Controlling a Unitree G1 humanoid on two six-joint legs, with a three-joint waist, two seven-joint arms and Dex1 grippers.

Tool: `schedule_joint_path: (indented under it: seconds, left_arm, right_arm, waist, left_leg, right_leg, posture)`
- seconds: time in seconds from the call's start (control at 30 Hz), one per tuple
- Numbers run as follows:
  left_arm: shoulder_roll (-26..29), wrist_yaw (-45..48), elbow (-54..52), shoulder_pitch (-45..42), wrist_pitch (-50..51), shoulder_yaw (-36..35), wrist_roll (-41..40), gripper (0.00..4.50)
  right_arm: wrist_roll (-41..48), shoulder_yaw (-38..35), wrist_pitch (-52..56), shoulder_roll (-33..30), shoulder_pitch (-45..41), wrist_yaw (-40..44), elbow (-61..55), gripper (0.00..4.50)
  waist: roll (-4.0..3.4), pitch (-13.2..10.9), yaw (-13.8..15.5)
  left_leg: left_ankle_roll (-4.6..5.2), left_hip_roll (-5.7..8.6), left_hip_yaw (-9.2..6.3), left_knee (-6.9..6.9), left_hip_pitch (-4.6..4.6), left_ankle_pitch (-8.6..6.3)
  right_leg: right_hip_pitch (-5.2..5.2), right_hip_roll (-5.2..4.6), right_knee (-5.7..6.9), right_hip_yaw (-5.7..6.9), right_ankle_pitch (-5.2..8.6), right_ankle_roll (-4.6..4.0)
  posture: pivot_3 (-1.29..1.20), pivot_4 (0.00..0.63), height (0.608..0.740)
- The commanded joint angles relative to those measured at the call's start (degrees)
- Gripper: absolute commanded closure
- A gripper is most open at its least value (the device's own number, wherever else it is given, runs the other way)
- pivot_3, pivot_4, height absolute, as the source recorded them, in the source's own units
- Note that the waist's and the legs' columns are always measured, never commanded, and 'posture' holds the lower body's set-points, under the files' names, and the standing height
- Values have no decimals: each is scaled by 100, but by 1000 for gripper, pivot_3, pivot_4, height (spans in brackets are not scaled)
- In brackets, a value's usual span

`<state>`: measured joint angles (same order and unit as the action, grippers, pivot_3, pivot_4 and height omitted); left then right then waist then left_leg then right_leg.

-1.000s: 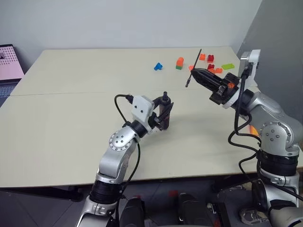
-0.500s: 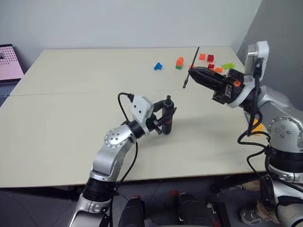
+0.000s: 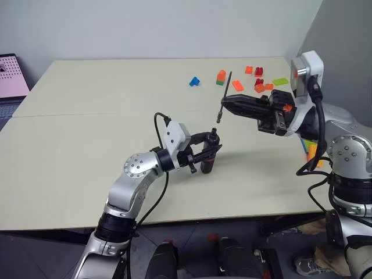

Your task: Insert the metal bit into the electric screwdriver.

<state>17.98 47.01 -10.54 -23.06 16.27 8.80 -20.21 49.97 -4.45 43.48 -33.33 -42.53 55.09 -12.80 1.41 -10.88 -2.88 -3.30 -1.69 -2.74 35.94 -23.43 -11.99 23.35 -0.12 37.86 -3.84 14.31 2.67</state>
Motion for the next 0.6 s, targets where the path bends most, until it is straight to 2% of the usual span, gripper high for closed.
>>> schedule_joint_path:
  seconds: [0.03, 0.6]
  left_arm:
    - [10, 74, -71, -3, -230, 33, 26, 2858]
    - [172, 128, -76, 234, -415, -15, 88, 2858]
  right_arm:
    - [-129, 78, -188, -48, -177, 266, 38, 4500]
    - [-526, 296, -435, -9, -175, 720, 399, 4500]
  waist:
    - [0, 0, -1]
    - [0, 0, -6]
  left_leg:
    - [0, 0, 0, 0, 0, 0]
    - [0, -1, -1, 0, 0, 0]
  right_leg:
    - [0, 0, -1, 0, 0, 0]
    - [0, 0, 0, 1, 0, 0]
  posture:
    - [0, 150, 740]
    - [0, 150, 740]
